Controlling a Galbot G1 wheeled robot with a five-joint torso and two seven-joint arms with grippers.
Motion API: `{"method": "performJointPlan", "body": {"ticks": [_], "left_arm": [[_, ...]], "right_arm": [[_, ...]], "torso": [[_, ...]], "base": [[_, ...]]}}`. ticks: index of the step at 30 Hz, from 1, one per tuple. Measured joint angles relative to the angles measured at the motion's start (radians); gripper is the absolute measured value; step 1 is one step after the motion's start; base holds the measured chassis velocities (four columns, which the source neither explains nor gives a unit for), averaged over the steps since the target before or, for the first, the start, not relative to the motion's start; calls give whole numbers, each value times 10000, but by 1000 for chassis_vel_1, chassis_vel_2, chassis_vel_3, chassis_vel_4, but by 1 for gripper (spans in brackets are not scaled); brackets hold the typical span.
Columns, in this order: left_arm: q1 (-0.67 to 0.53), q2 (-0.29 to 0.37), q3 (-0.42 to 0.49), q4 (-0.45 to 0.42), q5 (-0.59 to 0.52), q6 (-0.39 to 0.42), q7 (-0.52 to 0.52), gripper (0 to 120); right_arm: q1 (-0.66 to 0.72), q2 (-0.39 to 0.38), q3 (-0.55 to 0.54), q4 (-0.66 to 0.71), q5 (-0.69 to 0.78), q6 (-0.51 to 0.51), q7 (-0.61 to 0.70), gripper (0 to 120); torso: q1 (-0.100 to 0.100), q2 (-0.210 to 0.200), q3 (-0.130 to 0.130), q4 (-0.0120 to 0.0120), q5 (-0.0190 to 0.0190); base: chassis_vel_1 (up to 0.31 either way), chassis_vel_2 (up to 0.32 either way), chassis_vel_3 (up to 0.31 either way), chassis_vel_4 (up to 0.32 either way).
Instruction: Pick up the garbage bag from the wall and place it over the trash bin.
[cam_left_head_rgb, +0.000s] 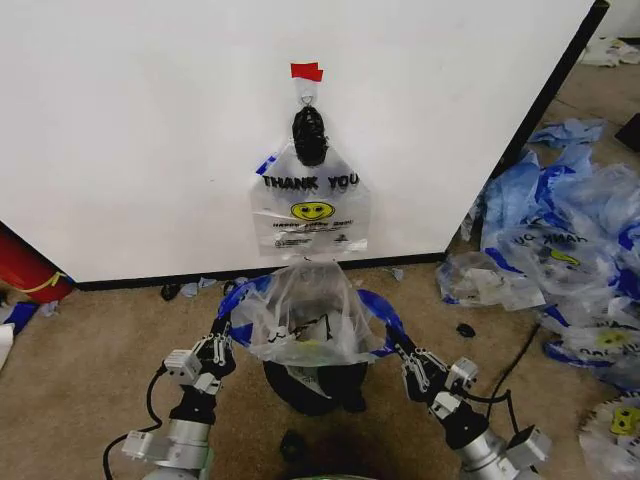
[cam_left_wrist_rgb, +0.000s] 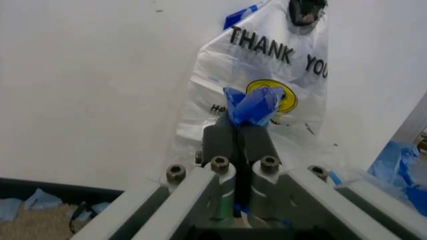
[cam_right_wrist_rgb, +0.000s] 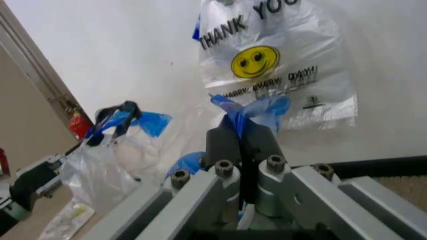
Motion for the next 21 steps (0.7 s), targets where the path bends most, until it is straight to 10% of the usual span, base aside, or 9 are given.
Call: {"method": "performJointPlan", "body": {"ticks": [21], "left_arm": [[612,-126,152,-211,297,-347,142,0]], "right_arm": [[-845,243,326,-292,-518,301,-177,0]], "torso": [[0,1,0,0,-1]], "base": [[0,0,0,0]]}}
